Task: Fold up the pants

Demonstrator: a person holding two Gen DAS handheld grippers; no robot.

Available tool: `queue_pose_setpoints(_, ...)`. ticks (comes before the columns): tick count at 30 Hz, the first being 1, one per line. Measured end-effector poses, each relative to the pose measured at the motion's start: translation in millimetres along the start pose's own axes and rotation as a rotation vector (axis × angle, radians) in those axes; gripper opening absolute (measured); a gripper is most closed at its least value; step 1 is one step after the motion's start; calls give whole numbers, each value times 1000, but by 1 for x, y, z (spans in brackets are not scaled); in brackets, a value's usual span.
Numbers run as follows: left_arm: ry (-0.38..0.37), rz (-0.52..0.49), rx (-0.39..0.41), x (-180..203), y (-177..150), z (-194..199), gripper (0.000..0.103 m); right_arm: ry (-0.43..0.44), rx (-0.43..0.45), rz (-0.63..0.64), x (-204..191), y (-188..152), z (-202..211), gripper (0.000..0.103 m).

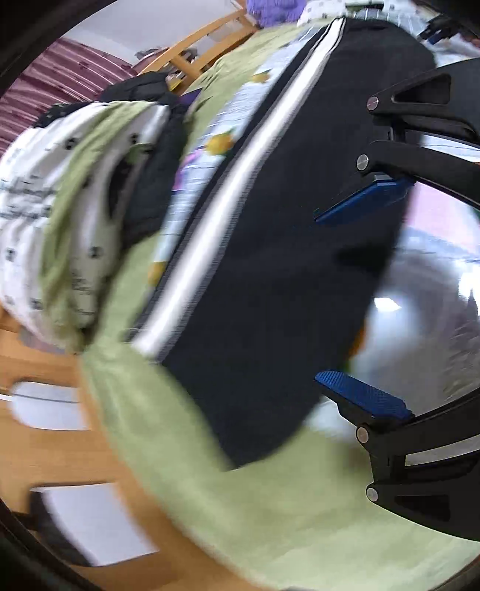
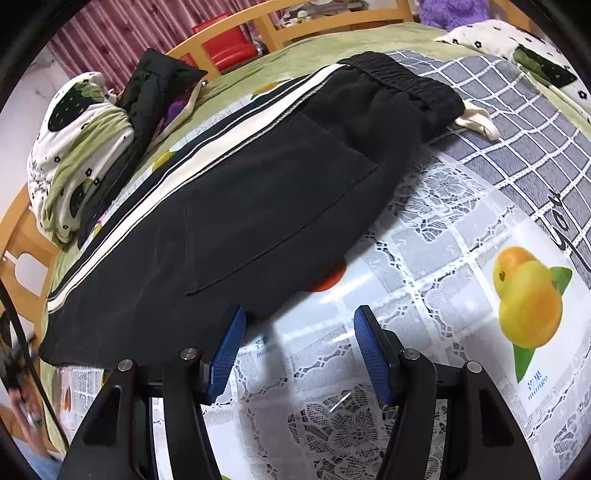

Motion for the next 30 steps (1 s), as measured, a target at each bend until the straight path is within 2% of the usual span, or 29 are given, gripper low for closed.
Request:
queue_pose_setpoints(1, -20, 19, -28, -4, -9, -5, 79, 7, 8, -14, 3, 0, 1, 61)
queue_pose_setpoints(3, -119, 78, -101, -12, -28, -15, 79, 12, 20, -37, 8, 0, 4, 61)
queue_pose_setpoints(5, -173, 97, -59, -13, -37, -13, 79, 36, 34, -65, 16, -1, 4, 61)
queue_pose_setpoints(8, -243, 110, -73, -2, -36, -22, 79, 66, 53, -95, 21, 6, -2, 63)
queue_pose_setpoints(12, -273, 162, -76, 13, -23, -38, 77, 96, 74, -105, 14, 29, -22, 66)
queue_pose_setpoints(13, -280, 189, -67, 15, -17, -43, 75, 108, 82, -113, 13, 35, -28, 66)
queue_pose_setpoints(14, -280, 208, -63, 16, -13, -46, 69, 116, 89, -123, 12, 42, -35, 66)
queue_pose_setpoints(15, -279, 229, -59, 18, -10, -50, 55, 117, 94, -136, 12, 48, -42, 65)
queue_pose_setpoints(16, -269, 249, -61, 20, -5, -55, 47, 114, 100, -148, 12, 53, -47, 49)
queue_pose_setpoints(17, -252, 256, -62, 24, -1, -60, 24, 80, 85, -167, 15, 57, -55, 17)
queue_pose_setpoints(18, -233, 262, -55, 23, 3, -62, 15, 80, 80, -197, 19, 61, -61, 13)
queue_pose_setpoints(19, -235, 263, -54, 23, 5, -60, 11, 105, 85, -233, 22, 63, -63, 11)
queue_pose_setpoints(21, -230, 229, -44, 26, 7, -44, 11, 88, 66, -246, 20, 69, -54, 7)
queue_pose_setpoints(23, -234, 159, -20, 32, 2, -14, 11, 93, 134, -178, 12, 76, -18, 7)
queue_pose_setpoints(27, -219, 22, -24, 28, -36, 39, 11, 81, 172, -79, 9, 65, 44, 7)
queue_pose_setpoints(30, -219, 12, -93, 3, -71, 57, 11, 88, 129, -85, 32, 33, 69, 7)
Point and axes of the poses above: each gripper's, at about its wrist camera, not at the fingertips, and z roughly against the way its jaws point, x to its right, y to its top, the point moved 3 cm from there along -z, roughly the way its jaws point, and after that the axes turned 14 degrees about z, right-handed, at the moved point
